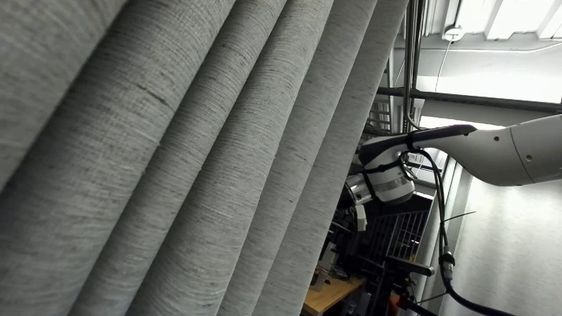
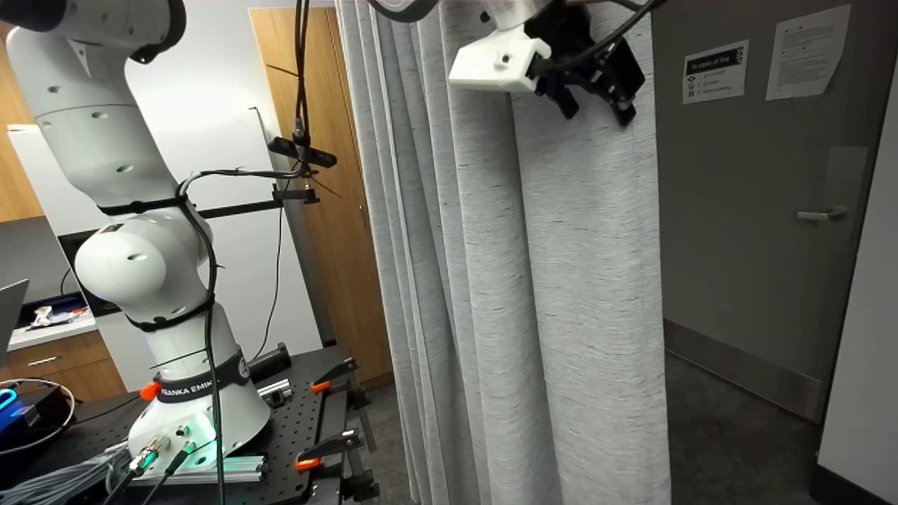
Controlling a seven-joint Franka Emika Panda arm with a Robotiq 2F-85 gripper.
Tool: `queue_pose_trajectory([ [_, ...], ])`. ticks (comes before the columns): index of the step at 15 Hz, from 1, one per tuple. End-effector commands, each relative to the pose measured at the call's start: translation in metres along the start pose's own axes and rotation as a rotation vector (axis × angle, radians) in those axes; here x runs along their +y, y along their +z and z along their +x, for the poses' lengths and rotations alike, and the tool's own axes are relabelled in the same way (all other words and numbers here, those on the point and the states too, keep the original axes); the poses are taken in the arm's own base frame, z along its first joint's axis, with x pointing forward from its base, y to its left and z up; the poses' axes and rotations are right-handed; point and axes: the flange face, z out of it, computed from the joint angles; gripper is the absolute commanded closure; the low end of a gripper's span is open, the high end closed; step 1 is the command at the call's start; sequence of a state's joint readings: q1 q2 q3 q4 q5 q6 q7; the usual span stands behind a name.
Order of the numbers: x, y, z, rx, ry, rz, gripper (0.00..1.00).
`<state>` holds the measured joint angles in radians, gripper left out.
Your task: Open the curtain to the left
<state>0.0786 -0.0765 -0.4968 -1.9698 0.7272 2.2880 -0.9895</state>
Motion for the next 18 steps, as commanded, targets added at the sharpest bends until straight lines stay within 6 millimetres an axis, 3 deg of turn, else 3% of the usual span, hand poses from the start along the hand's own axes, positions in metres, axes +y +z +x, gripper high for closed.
queue_pose_trajectory([
  [1, 0.013, 0.032, 0.017, -0.051, -0.043, 0.06, 0.37],
  [4, 0.016, 0.053, 0.022, -0.091, -0.048, 0.057, 0.61],
  [7, 0.012, 0.056, 0.03, -0.096, -0.039, 0.003, 0.83],
  [9, -0.002, 0.05, 0.043, -0.086, -0.052, -0.041, 0.98],
  [18, -0.108, 0.027, 0.117, 0.093, -0.089, -0.203, 0.99],
])
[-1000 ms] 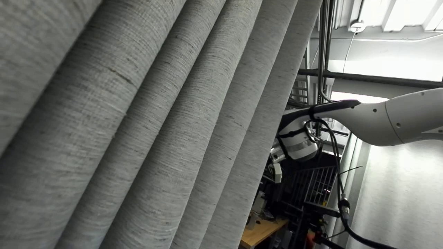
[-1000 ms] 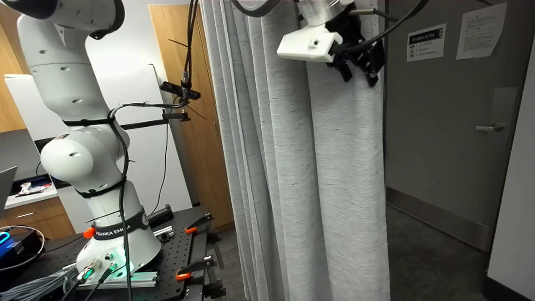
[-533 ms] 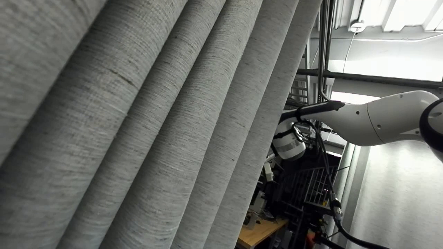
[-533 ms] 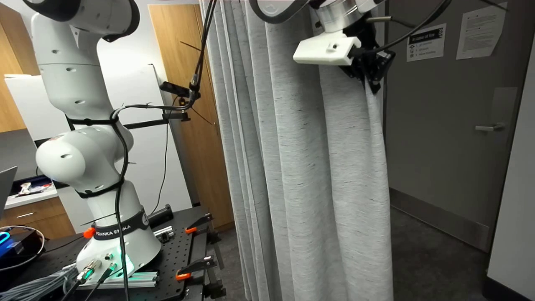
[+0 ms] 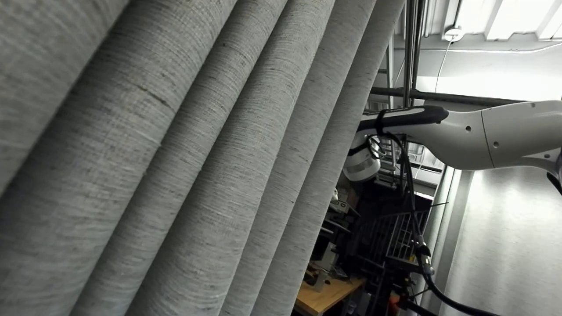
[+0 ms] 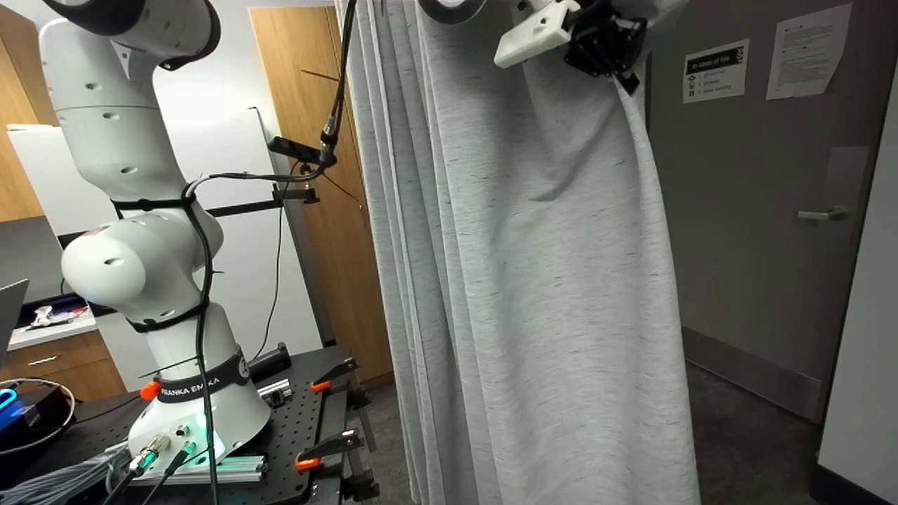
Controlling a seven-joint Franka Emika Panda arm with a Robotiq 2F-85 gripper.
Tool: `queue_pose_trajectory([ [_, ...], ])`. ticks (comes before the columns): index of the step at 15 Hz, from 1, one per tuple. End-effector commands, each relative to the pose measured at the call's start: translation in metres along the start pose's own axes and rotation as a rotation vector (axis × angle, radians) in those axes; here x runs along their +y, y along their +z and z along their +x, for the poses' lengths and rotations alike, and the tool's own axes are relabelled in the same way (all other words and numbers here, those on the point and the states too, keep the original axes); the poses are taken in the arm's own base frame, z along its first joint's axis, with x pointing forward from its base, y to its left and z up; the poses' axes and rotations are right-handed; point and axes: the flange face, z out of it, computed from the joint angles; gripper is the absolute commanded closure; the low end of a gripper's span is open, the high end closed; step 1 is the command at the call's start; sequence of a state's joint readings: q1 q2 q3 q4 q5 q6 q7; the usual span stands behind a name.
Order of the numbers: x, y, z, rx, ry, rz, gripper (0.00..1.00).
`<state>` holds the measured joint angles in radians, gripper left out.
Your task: Open the curtain to the left
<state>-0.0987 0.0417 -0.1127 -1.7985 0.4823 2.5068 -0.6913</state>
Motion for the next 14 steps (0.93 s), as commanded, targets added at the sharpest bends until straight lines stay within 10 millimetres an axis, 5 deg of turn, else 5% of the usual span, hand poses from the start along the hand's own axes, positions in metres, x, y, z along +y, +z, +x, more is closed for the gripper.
queue_pose_trajectory([
  [1, -0.043, -0.018, 0.029, 0.046, -0.024, 0.022, 0.99],
  [11, -0.284, 0.082, 0.017, -0.147, -0.301, 0.383, 0.99],
  [14, -0.353, 0.078, 0.02, -0.137, -0.403, 0.446, 0.99],
])
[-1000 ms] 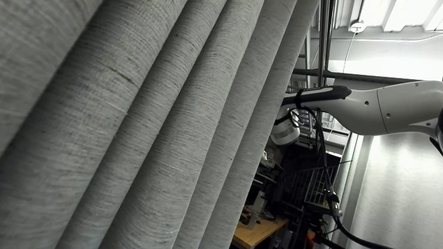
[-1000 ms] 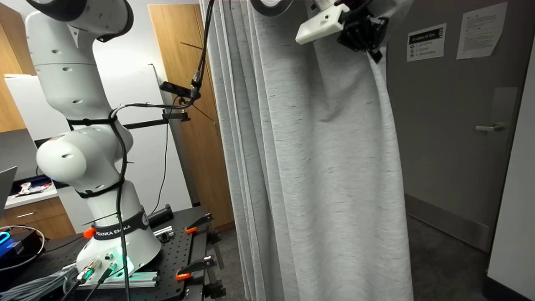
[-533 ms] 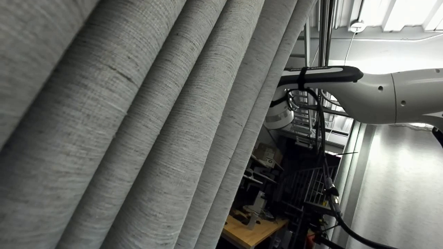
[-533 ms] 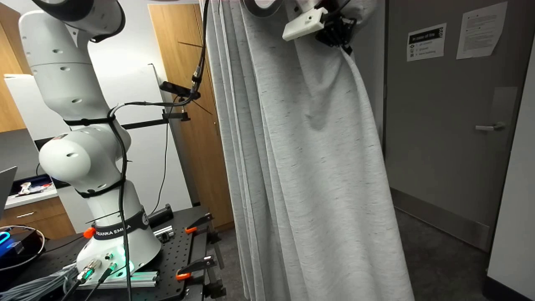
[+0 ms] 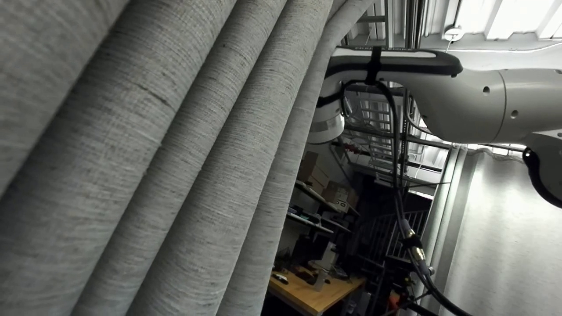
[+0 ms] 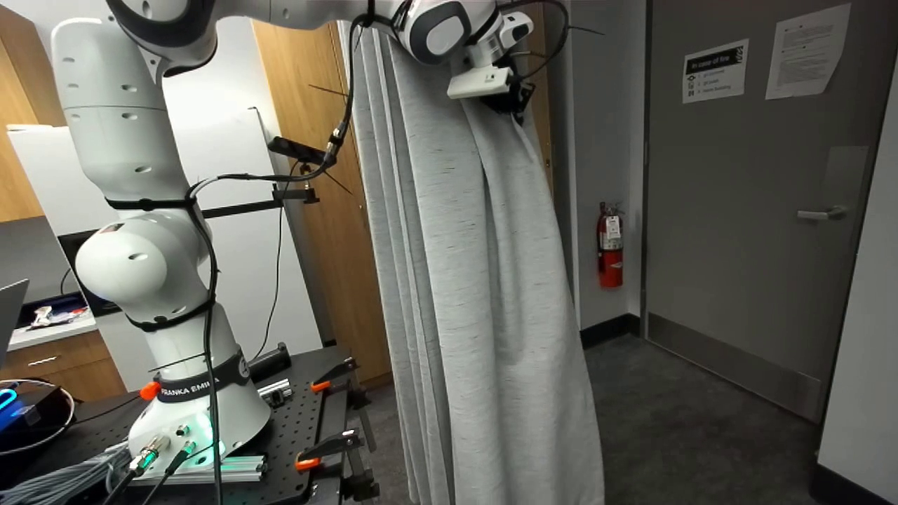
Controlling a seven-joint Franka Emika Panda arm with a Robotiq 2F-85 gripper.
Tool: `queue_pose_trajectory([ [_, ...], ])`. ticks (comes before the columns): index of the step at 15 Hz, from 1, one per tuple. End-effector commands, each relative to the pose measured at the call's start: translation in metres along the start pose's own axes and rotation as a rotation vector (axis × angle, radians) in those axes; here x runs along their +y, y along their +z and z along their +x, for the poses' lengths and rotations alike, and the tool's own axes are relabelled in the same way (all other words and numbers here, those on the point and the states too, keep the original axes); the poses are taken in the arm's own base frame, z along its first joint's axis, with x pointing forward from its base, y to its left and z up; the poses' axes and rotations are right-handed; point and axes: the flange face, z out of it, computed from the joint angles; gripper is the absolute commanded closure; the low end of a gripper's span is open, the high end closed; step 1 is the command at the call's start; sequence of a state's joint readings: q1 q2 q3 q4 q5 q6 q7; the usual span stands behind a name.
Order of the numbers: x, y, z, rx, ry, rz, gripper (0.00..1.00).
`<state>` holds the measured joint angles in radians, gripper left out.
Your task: Open the curtain to the left
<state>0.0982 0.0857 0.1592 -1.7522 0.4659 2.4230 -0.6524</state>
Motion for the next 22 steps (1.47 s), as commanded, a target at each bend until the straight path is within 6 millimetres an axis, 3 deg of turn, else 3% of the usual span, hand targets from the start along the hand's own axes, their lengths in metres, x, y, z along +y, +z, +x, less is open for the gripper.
queue_pose_trajectory([
  [1, -0.073, 0.051, 0.013, -0.064, -0.122, 0.098, 0.99],
  [7, -0.197, 0.092, 0.021, -0.113, -0.342, 0.211, 0.99],
  [12, -0.266, 0.1, 0.023, -0.106, -0.495, 0.278, 0.99],
  [15, -0.278, 0.096, 0.028, -0.114, -0.568, 0.275, 0.99],
  [22, -0.291, 0.111, 0.031, -0.082, -0.776, 0.296, 0.99],
])
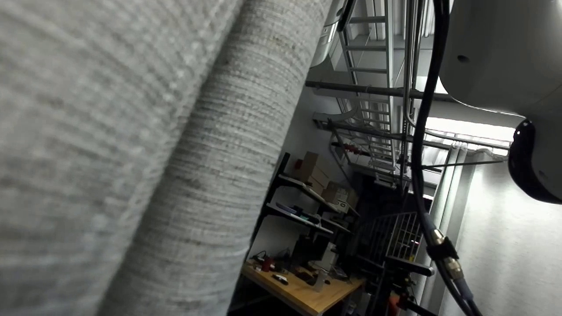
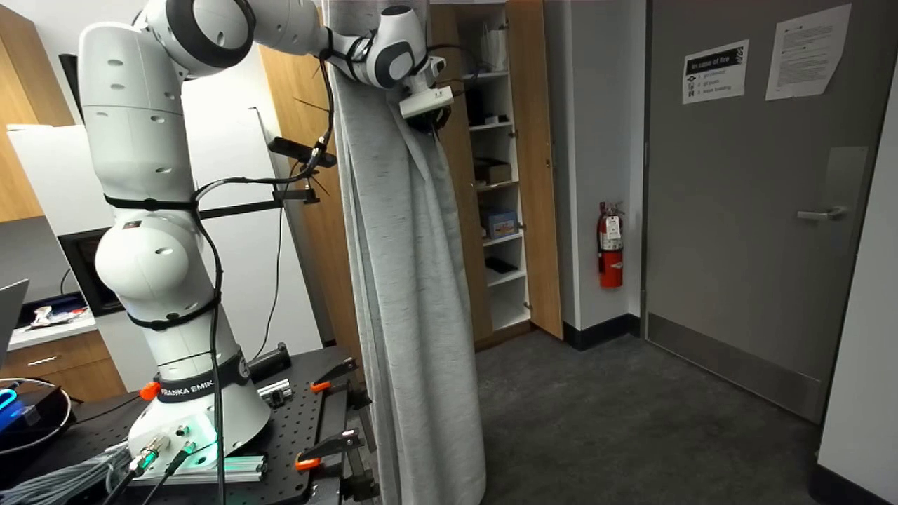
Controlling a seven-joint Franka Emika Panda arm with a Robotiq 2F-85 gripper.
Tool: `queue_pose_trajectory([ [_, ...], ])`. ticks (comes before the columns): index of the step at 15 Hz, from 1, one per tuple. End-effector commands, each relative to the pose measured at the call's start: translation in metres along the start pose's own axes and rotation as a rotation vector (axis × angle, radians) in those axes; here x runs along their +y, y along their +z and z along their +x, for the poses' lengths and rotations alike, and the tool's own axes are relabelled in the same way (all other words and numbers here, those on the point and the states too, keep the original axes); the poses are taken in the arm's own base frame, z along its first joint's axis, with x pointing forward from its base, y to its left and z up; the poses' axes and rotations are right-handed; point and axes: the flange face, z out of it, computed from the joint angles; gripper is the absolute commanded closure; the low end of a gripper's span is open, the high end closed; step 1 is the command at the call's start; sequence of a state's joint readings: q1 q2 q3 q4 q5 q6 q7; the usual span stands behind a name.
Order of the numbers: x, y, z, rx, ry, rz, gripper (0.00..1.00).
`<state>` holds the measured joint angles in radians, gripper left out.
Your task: Open the curtain to the left
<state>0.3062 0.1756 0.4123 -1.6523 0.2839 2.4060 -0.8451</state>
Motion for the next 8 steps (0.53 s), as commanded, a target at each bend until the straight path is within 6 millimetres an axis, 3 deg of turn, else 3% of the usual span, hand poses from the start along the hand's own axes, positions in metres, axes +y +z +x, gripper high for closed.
queue_pose_trajectory([
  [1, -0.0175, 0.0533, -0.0004, -0.044, -0.133, 0.077, 0.99],
  [8, -0.0077, 0.0582, 0.0009, -0.04, -0.198, 0.071, 0.99],
])
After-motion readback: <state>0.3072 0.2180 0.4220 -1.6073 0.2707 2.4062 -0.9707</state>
